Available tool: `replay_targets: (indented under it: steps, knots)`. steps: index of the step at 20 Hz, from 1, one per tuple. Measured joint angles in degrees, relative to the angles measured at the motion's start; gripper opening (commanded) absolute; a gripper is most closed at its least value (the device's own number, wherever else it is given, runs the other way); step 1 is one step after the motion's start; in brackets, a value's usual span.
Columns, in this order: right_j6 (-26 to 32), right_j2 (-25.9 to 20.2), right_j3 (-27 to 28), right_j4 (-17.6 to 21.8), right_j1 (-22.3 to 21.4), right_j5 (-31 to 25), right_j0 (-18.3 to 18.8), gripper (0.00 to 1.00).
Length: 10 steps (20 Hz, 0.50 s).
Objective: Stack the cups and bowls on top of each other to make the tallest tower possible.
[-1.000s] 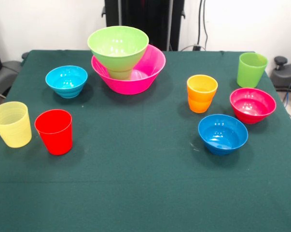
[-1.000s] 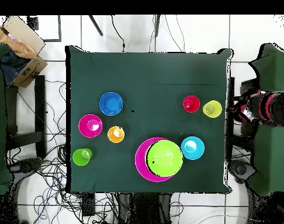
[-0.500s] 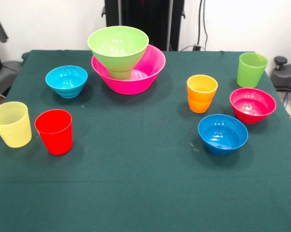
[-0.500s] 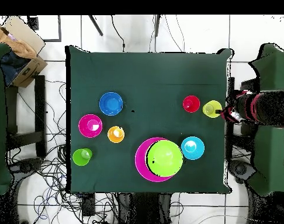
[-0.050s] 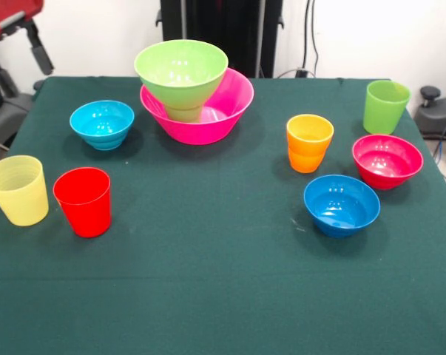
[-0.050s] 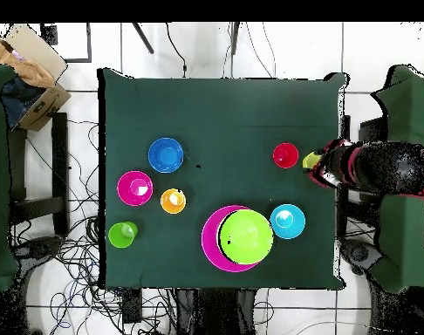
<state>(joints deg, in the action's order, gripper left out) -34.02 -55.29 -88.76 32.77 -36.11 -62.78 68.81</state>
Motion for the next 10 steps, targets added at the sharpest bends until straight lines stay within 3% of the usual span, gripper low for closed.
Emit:
replay_targets:
  steps: [10]
  knots:
    - [0.0, 0.2, -1.6, 0.0, -0.5, 1.3, -0.5, 1.00]
